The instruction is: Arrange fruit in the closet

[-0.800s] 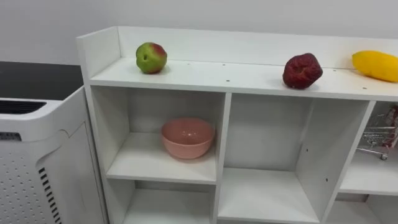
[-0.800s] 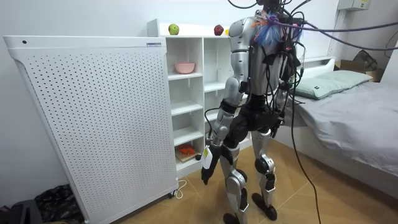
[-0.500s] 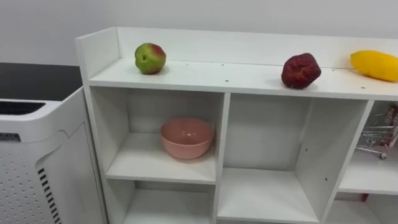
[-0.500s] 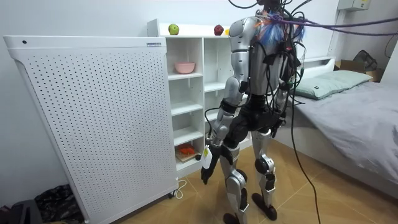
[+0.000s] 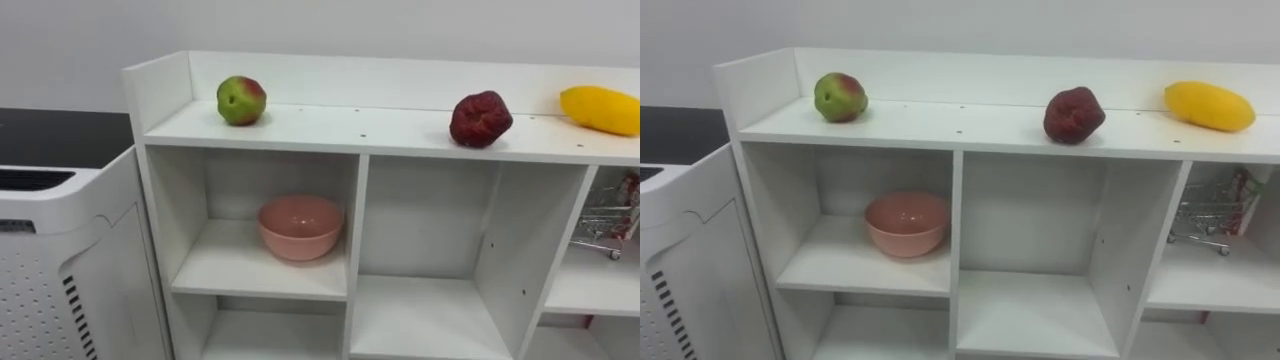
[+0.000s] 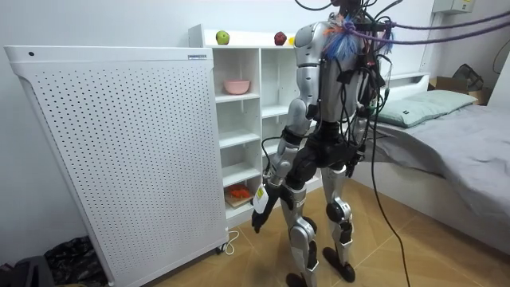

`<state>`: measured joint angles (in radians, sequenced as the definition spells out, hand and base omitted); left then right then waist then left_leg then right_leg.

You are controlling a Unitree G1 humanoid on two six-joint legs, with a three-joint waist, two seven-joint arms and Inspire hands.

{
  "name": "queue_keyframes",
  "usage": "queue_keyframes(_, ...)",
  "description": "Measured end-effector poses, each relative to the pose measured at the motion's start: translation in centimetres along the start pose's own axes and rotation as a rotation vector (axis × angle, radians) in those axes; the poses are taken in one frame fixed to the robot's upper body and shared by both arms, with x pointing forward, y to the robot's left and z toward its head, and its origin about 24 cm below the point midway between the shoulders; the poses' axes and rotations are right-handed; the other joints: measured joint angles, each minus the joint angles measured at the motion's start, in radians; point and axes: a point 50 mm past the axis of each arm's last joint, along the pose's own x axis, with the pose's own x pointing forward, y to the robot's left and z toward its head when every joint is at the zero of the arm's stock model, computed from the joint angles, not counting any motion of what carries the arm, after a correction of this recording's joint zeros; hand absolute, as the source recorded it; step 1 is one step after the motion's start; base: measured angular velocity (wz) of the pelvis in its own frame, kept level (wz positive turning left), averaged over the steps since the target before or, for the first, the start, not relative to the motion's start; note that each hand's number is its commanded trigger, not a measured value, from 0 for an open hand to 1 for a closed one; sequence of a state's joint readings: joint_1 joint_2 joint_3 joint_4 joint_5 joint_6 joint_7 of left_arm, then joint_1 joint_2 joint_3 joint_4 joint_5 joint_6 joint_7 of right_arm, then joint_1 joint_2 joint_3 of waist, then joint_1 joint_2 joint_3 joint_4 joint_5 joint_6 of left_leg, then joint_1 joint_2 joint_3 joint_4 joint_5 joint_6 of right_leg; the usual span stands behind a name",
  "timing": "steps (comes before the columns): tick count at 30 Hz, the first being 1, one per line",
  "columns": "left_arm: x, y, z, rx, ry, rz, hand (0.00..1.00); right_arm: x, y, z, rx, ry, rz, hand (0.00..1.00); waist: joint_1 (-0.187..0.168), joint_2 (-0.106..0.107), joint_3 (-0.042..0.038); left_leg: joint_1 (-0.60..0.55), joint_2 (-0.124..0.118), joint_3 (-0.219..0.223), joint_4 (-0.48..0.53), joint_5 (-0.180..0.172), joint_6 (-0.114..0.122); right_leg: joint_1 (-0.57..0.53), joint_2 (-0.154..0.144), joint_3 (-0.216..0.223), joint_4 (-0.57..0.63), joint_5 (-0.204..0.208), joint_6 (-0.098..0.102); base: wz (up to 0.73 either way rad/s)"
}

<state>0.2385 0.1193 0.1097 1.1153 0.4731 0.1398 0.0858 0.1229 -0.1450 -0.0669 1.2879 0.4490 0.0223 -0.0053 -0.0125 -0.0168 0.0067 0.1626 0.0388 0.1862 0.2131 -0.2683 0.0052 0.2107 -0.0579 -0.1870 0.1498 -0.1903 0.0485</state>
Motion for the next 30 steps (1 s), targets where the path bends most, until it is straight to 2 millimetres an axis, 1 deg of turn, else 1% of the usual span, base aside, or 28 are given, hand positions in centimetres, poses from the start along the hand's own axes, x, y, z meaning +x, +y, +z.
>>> queue_keyframes(1, 0.0, -0.1, -0.3, -0.015, 0.008, -0.001, 0.00, 0.0, -0.2, 0.2, 0.037, -0.008, -0.015, 0.00, -0.008, 0.002, -0.0008, 0.005, 0.000, 0.002, -0.003, 0.000, 0.000, 0.002, 0.001, 0.007, 0.001, 0.000, 0.000, -0.05)
queue_keyframes(3, 0.0, -0.1, -0.2, -0.037, 0.003, 0.003, 0.00, 0.0, -0.5, 0.8, 0.123, -0.027, -0.047, 0.00, -0.010, 0.006, -0.0014, 0.008, -0.001, 0.002, -0.007, 0.000, 0.000, -0.002, 0.002, 0.018, 0.001, 0.000, 0.000, -0.14)
queue_keyframes(4, 0.0, 0.0, -0.2, -0.041, -0.001, 0.007, 0.00, 0.0, -0.5, 1.1, 0.157, -0.033, -0.057, 0.00, -0.014, 0.005, -0.0013, 0.009, -0.002, 0.002, -0.008, 0.000, 0.000, -0.003, 0.003, 0.019, 0.000, 0.000, 0.000, -0.20)
queue_keyframes(5, 0.0, 0.2, -0.3, -0.051, -0.002, 0.018, 0.00, 0.0, -0.6, 1.9, 0.230, -0.057, -0.074, 0.00, -0.017, 0.003, -0.0029, 0.011, -0.003, 0.002, -0.009, 0.000, 0.000, -0.001, 0.004, 0.021, 0.001, 0.000, 0.000, -0.16)
queue_keyframes(6, 0.0, 0.3, -0.3, -0.063, -0.001, 0.026, 0.00, -0.1, -0.6, 3.0, 0.309, -0.101, -0.088, 0.00, -0.026, 0.003, -0.0021, 0.016, -0.003, 0.002, -0.012, 0.000, 0.000, -0.002, 0.005, 0.022, 0.001, 0.000, 0.000, -0.13)
queue_keyframes(7, -0.1, 0.3, -0.5, -0.067, 0.003, 0.029, 0.00, -0.1, -0.5, 3.7, 0.343, -0.128, -0.092, 0.00, -0.030, 0.003, -0.0021, 0.018, -0.003, 0.002, -0.012, 0.000, 0.000, -0.002, 0.005, 0.022, 0.001, 0.000, 0.000, -0.14)
queue_keyframes(9, -0.1, 0.6, -0.7, -0.090, 0.002, 0.042, 0.00, -0.7, -0.6, 7.0, 0.434, -0.247, -0.106, 0.00, -0.043, -0.002, -0.0035, 0.022, -0.003, 0.002, -0.010, 0.000, 0.000, -0.003, 0.006, 0.022, 0.002, 0.000, 0.000, -0.11)
queue_keyframes(10, 0.0, 0.7, -0.6, -0.089, -0.001, 0.044, 0.00, -0.9, -0.7, 7.7, 0.449, -0.276, -0.113, 0.00, -0.043, -0.004, -0.0033, 0.021, -0.003, 0.002, -0.011, 0.000, 0.000, -0.003, 0.006, 0.023, 0.002, 0.000, 0.000, -0.06)
queue_keyframes(11, 0.0, 0.8, -0.6, -0.088, -0.009, 0.048, 0.00, -1.4, -0.9, 9.1, 0.472, -0.336, -0.130, 0.00, -0.043, -0.007, -0.0024, 0.021, -0.003, 0.002, -0.013, 0.000, 0.000, -0.005, 0.007, 0.024, 0.002, 0.000, 0.000, -0.07)
queue_keyframes(13, 0.0, 1.1, -0.5, -0.082, -0.015, 0.060, 0.00, -2.5, -0.8, 11.5, 0.476, -0.443, -0.155, 0.00, -0.045, -0.019, -0.0032, 0.016, -0.001, 0.004, -0.013, 0.000, 0.000, -0.013, 0.008, 0.024, 0.003, 0.000, 0.000, -0.09)
queue_keyframes(14, 0.0, 1.1, -0.6, -0.081, -0.016, 0.064, 0.00, -2.9, -0.6, 12.2, 0.474, -0.476, -0.156, 0.00, -0.049, -0.025, -0.0056, 0.012, -0.001, 0.004, -0.013, 0.000, 0.000, -0.018, 0.008, 0.023, 0.005, 0.000, 0.000, -0.08)
queue_keyframes(15, -0.1, 1.1, -0.7, -0.078, -0.016, 0.066, 0.00, -3.9, -0.4, 13.9, 0.463, -0.555, -0.156, 0.00, -0.050, -0.025, -0.0043, 0.002, -0.001, 0.005, -0.009, 0.000, 0.000, -0.022, 0.008, 0.024, 0.007, 0.000, 0.000, -0.08)
queue_keyframes(16, -0.1, 1.2, -0.6, -0.078, -0.016, 0.070, 0.00, -5.0, -0.2, 15.4, 0.441, -0.639, -0.165, 0.00, -0.050, -0.026, -0.0057, -0.006, -0.002, 0.006, -0.008, 0.001, 0.000, -0.033, 0.008, 0.024, 0.007, 0.000, -0.001, -0.07)
queue_keyframes(17, -0.1, 1.2, -0.6, -0.078, -0.018, 0.072, 0.00, -5.6, -0.1, 16.1, 0.430, -0.677, -0.172, 0.00, -0.049, -0.025, -0.0074, -0.009, -0.002, 0.006, -0.008, 0.001, 0.000, -0.037, 0.008, 0.023, 0.007, 0.000, -0.001, -0.04)
queue_keyframes(19, -0.1, 1.4, -0.5, -0.079, -0.033, 0.082, 0.00, -8.0, 0.3, 18.5, 0.411, -0.827, -0.182, 0.00, -0.048, -0.022, -0.0100, -0.011, -0.003, 0.006, -0.008, 0.002, -0.001, -0.039, 0.008, 0.023, 0.004, 0.000, -0.001, 0.00)
queue_keyframes(20, -0.1, 1.4, -0.5, -0.075, -0.034, 0.082, 0.00, -8.9, 0.5, 19.2, 0.395, -0.877, -0.189, 0.00, -0.046, -0.022, -0.0104, -0.011, -0.003, 0.005, -0.008, 0.003, -0.001, -0.040, 0.008, 0.023, 0.004, 0.000, -0.001, 0.00)
queue_keyframes(22, -0.2, 1.2, -0.4, -0.043, -0.039, 0.075, 0.00, -11.9, 1.0, 21.2, 0.361, -1.055, -0.201, 0.00, -0.039, -0.021, -0.0103, -0.013, -0.003, 0.005, -0.009, 0.003, -0.001, -0.053, 0.009, 0.025, 0.005, 0.000, -0.001, 0.00)
queue_keyframes(23, -0.2, 1.1, -0.3, -0.039, -0.044, 0.074, 0.00, -12.6, 1.1, 21.6, 0.363, -1.093, -0.195, 0.00, -0.037, -0.020, -0.0107, -0.014, -0.003, 0.005, -0.009, 0.003, -0.001, -0.054, 0.009, 0.027, 0.005, 0.000, -0.001, 0.00)
queue_keyframes(25, -0.2, 1.2, -0.1, -0.029, -0.059, 0.077, 0.00, -14.7, 1.7, 22.9, 0.362, -1.207, -0.175, 0.00, -0.033, -0.023, -0.0101, -0.013, -0.002, 0.005, -0.009, 0.003, -0.001, -0.054, 0.009, 0.033, 0.003, 0.000, -0.001, 0.00)
queue_keyframes(26, -0.2, 1.1, -0.1, -0.026, -0.060, 0.077, 0.00, -15.2, 1.9, 23.2, 0.366, -1.228, -0.165, 0.00, -0.033, -0.023, -0.0099, -0.013, -0.002, 0.005, -0.010, 0.003, -0.001, -0.054, 0.009, 0.034, 0.004, 0.000, -0.001, 0.00)
queue_keyframes(27, -0.2, 1.0, -0.1, -0.025, -0.064, 0.074, 0.00, -16.1, 2.3, 23.8, 0.372, -1.271, -0.142, 0.00, -0.025, -0.026, -0.0089, -0.012, -0.002, 0.005, -0.010, 0.003, -0.001, -0.054, 0.009, 0.036, 0.005, 0.000, -0.001, -0.04)
queue_keyframes(28, -0.2, 1.0, -0.1, -0.025, -0.066, 0.072, 0.00, -16.7, 2.5, 24.1, 0.374, -1.295, -0.130, 0.00, -0.022, -0.026, -0.0078, -0.012, -0.002, 0.005, -0.010, 0.003, -0.001, -0.055, 0.009, 0.037, 0.005, 0.000, -0.001, -0.14)
queue_keyframes(29, -0.2, 1.0, -0.1, -0.025, -0.069, 0.071, 0.00, -17.8, 3.2, 24.8, 0.369, -1.348, -0.107, 0.00, -0.016, -0.027, -0.0064, -0.012, -0.002, 0.005, -0.010, 0.003, -0.001, -0.055, 0.010, 0.038, 0.005, 0.001, -0.001, -0.19)
queue_keyframes(30, -0.2, 1.0, 0.0, -0.023, -0.072, 0.072, 0.00, -18.7, 3.7, 25.6, 0.350, -1.396, -0.096, 0.00, -0.009, -0.029, -0.0034, -0.016, -0.003, 0.003, -0.010, 0.003, -0.001, -0.056, 0.010, 0.033, 0.005, 0.001, -0.002, -0.16)
